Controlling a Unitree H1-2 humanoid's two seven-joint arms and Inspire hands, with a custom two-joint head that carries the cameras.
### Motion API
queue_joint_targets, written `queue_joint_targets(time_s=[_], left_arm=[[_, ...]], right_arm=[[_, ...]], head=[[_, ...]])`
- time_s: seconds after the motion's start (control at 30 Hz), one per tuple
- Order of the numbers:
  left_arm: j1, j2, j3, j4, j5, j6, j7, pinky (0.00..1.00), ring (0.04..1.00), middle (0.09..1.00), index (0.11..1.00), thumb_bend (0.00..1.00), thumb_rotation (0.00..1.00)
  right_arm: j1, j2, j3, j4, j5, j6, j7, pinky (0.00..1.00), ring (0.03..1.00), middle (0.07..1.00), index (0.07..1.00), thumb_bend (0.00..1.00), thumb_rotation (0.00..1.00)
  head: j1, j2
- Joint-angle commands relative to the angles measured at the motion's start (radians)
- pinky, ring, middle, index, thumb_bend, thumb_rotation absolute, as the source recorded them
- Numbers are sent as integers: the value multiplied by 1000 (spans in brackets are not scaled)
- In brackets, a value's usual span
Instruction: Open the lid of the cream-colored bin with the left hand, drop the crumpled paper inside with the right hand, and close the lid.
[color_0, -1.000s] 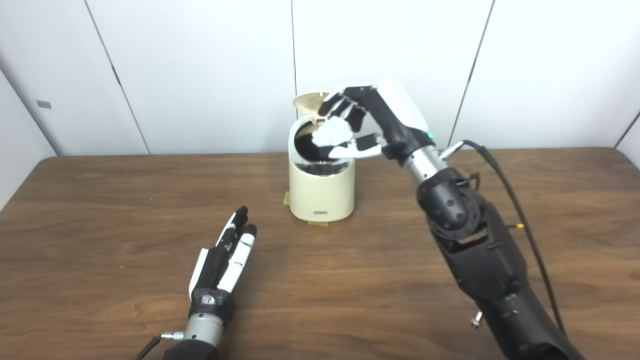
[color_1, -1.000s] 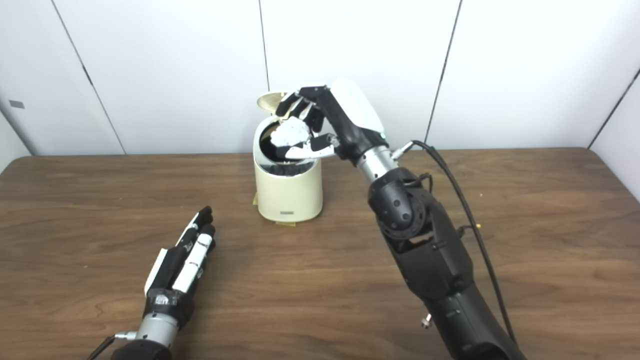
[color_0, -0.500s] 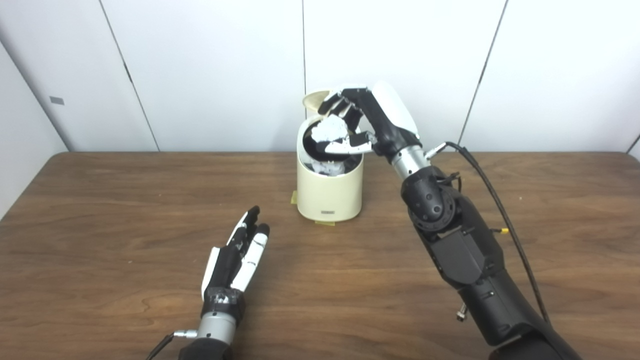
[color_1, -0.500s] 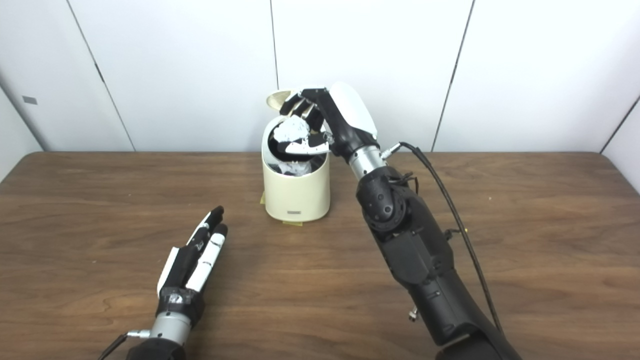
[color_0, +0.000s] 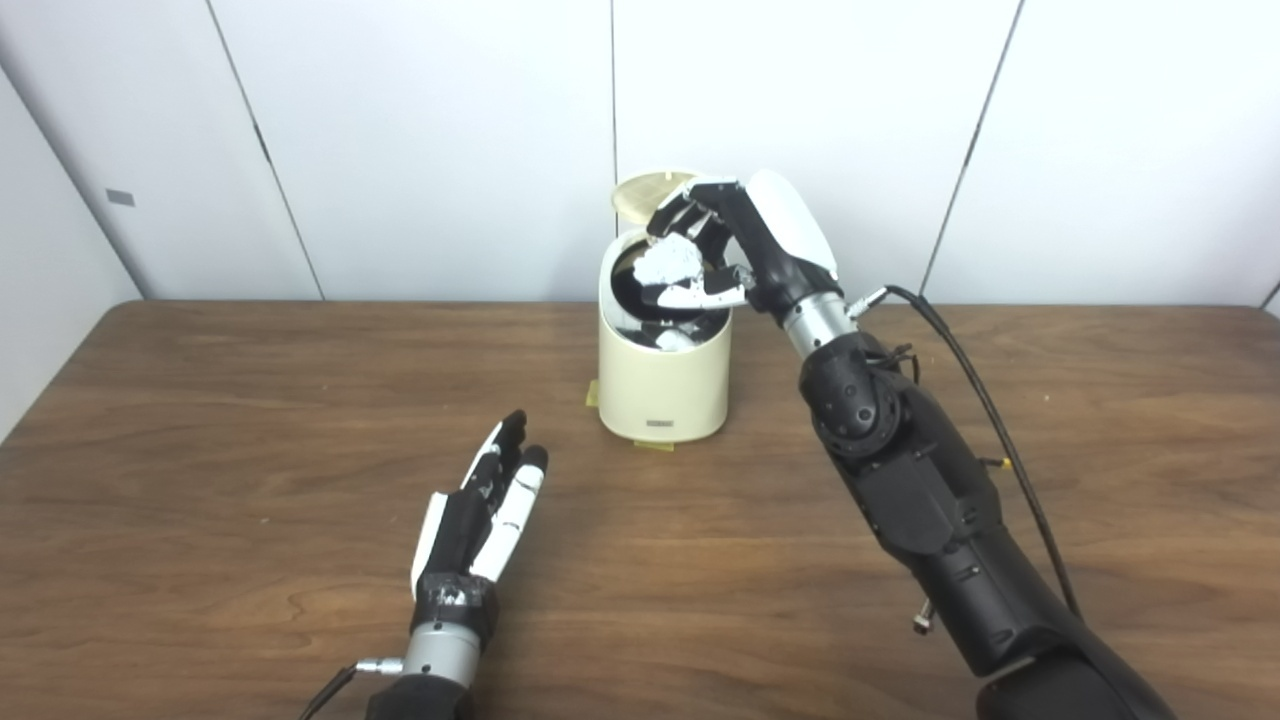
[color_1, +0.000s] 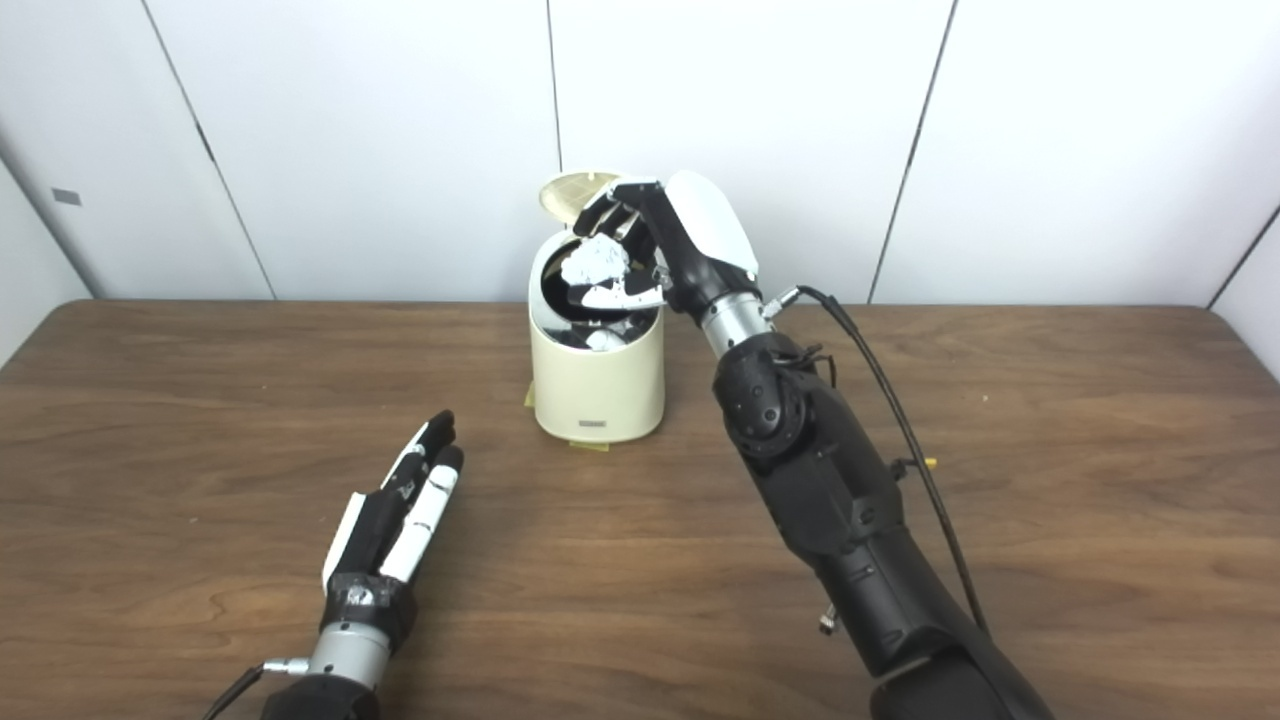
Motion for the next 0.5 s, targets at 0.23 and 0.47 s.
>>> queue_joint_targets(time_s=[0.23,0.47], left_arm=[[-5,-13,-17,-17,7,-8,-7,1000,1000,983,980,551,671],[-5,-13,-18,-15,7,-8,-5,1000,1000,986,980,544,662]], right_arm=[[-54,-35,19,-39,-55,11,4,459,502,508,501,524,1],[-43,-44,29,-65,-75,51,32,537,631,669,495,524,141]], head=[[0,2],[0,2]])
